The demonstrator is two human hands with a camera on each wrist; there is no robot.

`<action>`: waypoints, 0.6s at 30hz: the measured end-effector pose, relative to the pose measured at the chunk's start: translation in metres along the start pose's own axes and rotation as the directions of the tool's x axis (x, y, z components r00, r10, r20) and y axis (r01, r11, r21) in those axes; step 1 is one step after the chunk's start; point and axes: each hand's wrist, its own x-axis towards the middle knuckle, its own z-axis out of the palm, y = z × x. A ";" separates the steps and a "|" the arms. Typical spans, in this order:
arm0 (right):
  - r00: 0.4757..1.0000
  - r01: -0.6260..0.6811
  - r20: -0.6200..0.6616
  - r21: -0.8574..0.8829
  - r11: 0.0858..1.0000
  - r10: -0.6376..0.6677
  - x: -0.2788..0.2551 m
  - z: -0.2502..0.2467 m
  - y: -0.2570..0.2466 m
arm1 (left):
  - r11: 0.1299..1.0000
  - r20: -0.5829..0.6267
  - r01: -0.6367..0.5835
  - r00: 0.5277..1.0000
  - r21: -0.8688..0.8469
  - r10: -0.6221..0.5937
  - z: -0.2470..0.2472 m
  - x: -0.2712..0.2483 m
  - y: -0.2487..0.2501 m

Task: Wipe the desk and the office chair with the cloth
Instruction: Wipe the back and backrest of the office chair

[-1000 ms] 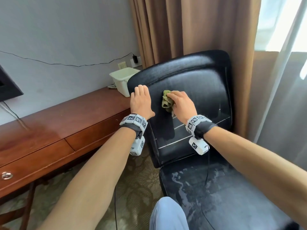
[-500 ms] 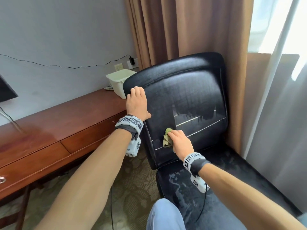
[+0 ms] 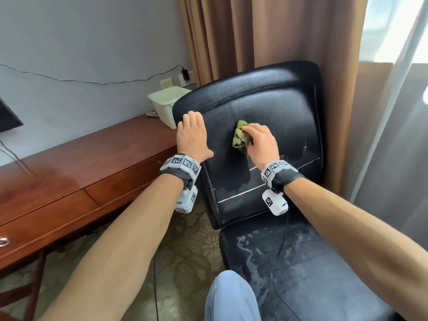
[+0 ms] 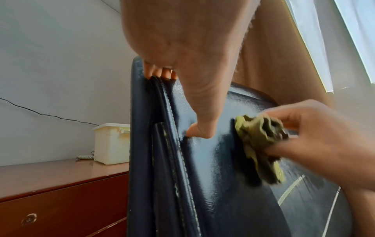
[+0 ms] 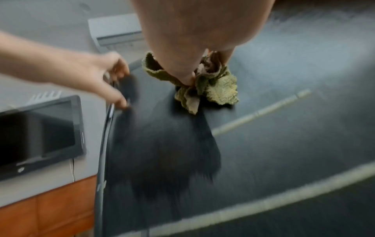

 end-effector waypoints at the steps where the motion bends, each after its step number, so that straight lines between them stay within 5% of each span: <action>1: 1.000 -0.028 0.001 0.002 1.000 0.028 -0.010 0.008 0.001 | 1.000 0.004 -0.001 1.000 -0.002 0.001 0.000 0.001 -0.001; 8: 0.973 -0.042 0.228 -0.013 0.999 0.044 -0.125 0.044 0.031 | 0.999 0.029 -0.007 1.000 0.032 0.006 0.001 0.000 -0.001; 12: 0.936 -0.031 0.347 -0.067 0.997 0.052 -0.130 0.030 0.037 | 0.999 0.036 -0.016 0.999 0.049 0.014 -0.004 -0.003 0.001; 18: 0.995 0.086 -0.038 -0.021 0.996 -0.087 -0.069 -0.006 0.036 | 0.998 0.031 -0.006 1.000 0.070 0.004 -0.005 -0.001 0.003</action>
